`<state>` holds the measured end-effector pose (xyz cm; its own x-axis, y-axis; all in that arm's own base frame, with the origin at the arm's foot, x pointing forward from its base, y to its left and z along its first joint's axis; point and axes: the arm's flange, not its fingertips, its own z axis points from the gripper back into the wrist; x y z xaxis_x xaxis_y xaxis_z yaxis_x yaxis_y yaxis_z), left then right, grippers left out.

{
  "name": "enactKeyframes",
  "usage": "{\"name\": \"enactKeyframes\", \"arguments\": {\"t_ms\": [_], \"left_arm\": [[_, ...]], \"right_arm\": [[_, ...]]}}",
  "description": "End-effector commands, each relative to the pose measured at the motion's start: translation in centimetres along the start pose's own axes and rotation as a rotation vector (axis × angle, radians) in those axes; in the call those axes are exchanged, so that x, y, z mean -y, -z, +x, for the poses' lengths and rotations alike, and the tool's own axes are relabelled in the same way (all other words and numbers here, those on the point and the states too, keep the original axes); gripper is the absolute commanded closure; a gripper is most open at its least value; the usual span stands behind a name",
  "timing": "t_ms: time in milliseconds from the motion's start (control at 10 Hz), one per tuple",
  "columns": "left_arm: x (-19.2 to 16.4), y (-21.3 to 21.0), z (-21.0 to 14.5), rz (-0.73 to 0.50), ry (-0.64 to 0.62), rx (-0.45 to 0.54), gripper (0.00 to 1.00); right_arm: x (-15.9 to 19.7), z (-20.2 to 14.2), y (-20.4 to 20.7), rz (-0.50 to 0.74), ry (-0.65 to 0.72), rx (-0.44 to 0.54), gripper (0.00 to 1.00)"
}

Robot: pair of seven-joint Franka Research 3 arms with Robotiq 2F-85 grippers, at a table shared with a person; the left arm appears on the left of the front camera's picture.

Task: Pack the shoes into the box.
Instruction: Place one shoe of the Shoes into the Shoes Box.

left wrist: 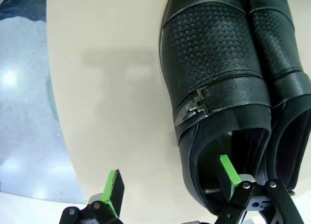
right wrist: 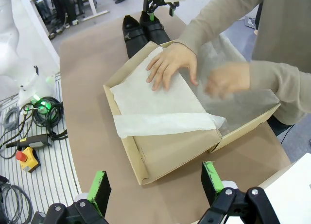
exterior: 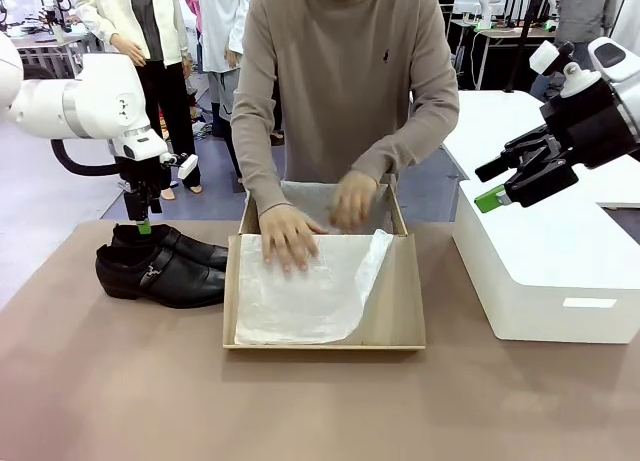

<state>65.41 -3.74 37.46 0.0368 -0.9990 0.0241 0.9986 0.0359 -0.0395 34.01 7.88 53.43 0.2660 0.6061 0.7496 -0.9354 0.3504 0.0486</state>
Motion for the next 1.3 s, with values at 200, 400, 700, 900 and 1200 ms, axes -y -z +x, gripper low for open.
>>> {"name": "enactKeyframes", "arguments": {"t_ms": [200, 400, 700, 900, 1200], "left_arm": [[-1.4, 0.9, -0.1, -0.049, -0.006, -0.019, 0.00], [-1.6, 1.5, -0.1, -0.074, -0.006, -0.025, 0.00], [-1.9, 2.4, 0.1, -0.106, -0.007, -0.030, 0.00], [-2.0, 2.8, 0.1, -0.120, -0.004, -0.036, 0.00], [-2.1, 2.8, 0.2, -0.136, 0.002, -0.034, 0.38]], "right_arm": [[0.4, 0.2, 0.2, 0.009, -0.025, 0.028, 0.00], [0.4, 0.2, 0.2, 0.009, -0.025, 0.028, 0.00], [0.4, 0.2, 0.2, 0.009, -0.025, 0.028, 0.00], [0.4, 0.2, 0.2, 0.009, -0.025, 0.028, 0.00], [0.4, 0.2, 0.2, 0.009, -0.025, 0.028, 0.00]]}}
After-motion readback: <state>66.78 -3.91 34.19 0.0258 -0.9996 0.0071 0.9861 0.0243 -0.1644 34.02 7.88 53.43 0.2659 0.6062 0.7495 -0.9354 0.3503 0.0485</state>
